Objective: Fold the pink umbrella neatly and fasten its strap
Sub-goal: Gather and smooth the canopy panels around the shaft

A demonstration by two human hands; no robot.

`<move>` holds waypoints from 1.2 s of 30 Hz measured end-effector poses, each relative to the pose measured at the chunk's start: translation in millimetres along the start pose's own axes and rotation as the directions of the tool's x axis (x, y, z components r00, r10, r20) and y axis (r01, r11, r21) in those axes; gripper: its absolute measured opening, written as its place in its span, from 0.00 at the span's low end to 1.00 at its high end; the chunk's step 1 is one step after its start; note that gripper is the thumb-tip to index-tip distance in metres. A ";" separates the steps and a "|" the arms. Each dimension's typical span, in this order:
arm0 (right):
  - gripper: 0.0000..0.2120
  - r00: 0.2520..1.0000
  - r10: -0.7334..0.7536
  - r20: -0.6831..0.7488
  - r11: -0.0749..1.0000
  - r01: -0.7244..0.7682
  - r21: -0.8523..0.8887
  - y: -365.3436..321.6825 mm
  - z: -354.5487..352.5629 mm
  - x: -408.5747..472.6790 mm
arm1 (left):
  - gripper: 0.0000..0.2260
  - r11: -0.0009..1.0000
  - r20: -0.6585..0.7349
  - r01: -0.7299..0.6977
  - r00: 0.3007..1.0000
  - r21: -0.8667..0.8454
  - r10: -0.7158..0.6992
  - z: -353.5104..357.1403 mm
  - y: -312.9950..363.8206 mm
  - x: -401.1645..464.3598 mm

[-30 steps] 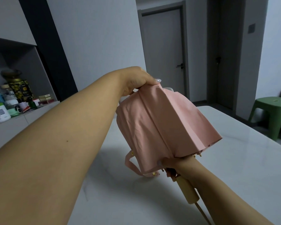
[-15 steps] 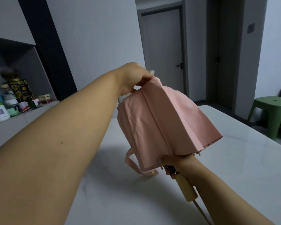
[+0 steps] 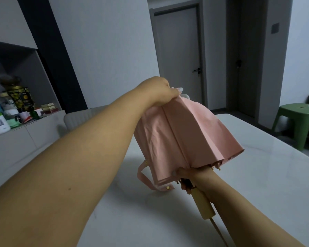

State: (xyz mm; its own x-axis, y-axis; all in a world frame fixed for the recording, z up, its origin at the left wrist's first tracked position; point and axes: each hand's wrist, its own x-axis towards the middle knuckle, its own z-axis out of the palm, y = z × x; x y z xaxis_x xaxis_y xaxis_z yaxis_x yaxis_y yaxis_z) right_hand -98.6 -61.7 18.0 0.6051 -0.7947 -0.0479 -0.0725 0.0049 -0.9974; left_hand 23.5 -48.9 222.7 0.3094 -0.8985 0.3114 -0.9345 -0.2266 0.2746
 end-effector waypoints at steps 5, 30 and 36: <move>0.08 0.999 0.033 -0.037 0.999 -0.032 0.030 0.7 -0.2 3.4 | 0.21 0.931 0.070 0.104 0.994 -0.350 -0.085 20.8 2.8 -12.4; 0.12 0.959 0.280 -0.040 0.933 -0.281 -0.225 -11.1 6.5 17.5 | 0.10 0.849 0.170 0.253 0.966 -0.464 -0.195 22.8 -5.8 11.6; 0.08 0.993 0.117 -0.025 0.993 -0.117 0.010 -3.5 -0.8 8.9 | 0.06 0.810 -0.085 0.147 0.968 -0.568 -0.236 38.0 -36.9 15.8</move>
State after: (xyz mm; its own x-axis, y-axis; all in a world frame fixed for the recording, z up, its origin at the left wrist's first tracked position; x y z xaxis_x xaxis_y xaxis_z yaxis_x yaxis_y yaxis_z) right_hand -93.5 -69.3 21.1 0.5723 -0.8037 -0.1629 -0.1349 0.1037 -0.9854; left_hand 56.2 -69.1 182.8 0.5349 -0.7842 0.3145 -0.6109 -0.1018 0.7852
